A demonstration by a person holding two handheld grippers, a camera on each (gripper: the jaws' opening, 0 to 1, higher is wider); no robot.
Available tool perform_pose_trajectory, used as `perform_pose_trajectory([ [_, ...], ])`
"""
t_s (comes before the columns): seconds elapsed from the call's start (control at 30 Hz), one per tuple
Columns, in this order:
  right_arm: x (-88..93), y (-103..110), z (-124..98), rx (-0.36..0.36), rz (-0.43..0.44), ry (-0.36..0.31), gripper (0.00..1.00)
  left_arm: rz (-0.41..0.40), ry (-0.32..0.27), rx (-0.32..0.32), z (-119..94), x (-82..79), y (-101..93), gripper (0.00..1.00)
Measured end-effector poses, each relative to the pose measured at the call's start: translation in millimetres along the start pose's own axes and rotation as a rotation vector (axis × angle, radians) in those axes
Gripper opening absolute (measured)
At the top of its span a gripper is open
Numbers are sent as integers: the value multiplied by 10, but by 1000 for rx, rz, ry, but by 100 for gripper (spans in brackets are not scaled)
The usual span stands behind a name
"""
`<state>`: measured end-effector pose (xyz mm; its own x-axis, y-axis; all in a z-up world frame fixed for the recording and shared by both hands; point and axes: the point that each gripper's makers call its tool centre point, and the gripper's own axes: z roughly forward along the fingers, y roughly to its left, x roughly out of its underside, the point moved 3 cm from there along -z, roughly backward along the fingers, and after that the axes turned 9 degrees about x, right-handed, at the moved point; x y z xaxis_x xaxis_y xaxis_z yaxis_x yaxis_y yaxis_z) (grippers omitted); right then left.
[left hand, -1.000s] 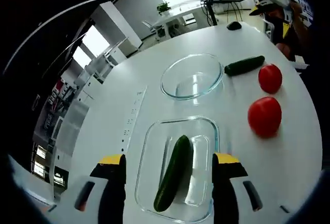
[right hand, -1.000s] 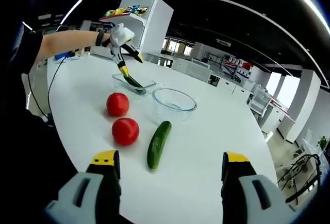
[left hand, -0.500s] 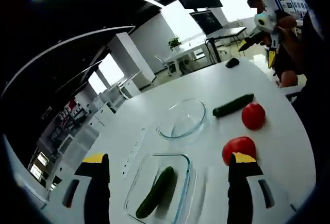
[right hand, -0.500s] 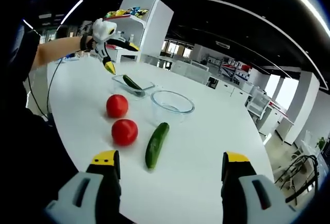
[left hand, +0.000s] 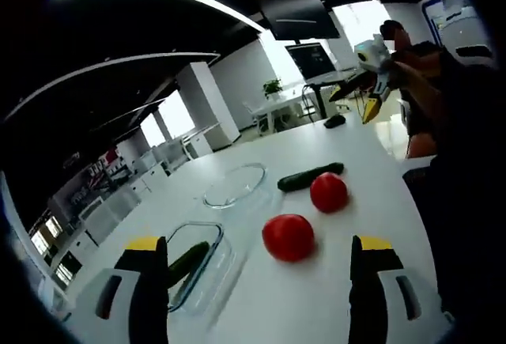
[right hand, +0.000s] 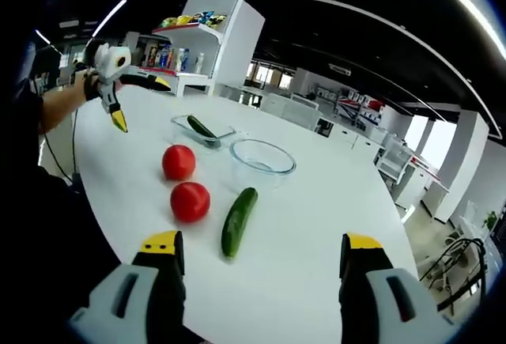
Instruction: Sort the scattered tomatoes and cucumbers on the table and place them into their respective storage containers
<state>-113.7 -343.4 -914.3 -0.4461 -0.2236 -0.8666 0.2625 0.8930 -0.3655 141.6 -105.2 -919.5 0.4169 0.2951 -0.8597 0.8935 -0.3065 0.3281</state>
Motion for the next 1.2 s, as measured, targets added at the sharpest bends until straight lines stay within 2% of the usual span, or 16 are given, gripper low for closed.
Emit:
perform_pose_trajectory([
  [0.07, -15, 15, -8, -3, -7, -2, 78, -36, -7, 9, -12, 36, -87, 95],
  [0.23, -52, 25, -35, -1, -12, -11, 78, -60, 1, -8, -81, 62, -255, 95],
  [0.3, -62, 28, -45, 0, -12, -15, 78, -81, 30, -11, -91, 100, -370, 95],
  [0.53, -81, 53, -61, -7, -17, -21, 78, -179, -11, -3, -71, 37, -748, 95],
  [0.67, -121, 39, -102, -8, -19, -37, 78, -148, 122, -45, -99, 205, -840, 95],
  [0.73, -116, 32, -113, -5, -19, -37, 78, -157, 118, -38, -90, 210, -883, 95],
  [0.8, -97, 19, -147, -1, -26, -40, 78, -173, 99, 2, -78, 167, -986, 95],
  [0.87, -66, -9, -158, -6, -30, -34, 78, -183, 90, 10, -66, 124, -1012, 95],
  [1.0, -64, -131, -155, 49, -23, -33, 77, -166, 73, -20, -80, 55, -968, 95],
  [1.2, -84, -24, -169, 25, -37, -48, 76, -140, 64, -22, -100, 46, -986, 95],
])
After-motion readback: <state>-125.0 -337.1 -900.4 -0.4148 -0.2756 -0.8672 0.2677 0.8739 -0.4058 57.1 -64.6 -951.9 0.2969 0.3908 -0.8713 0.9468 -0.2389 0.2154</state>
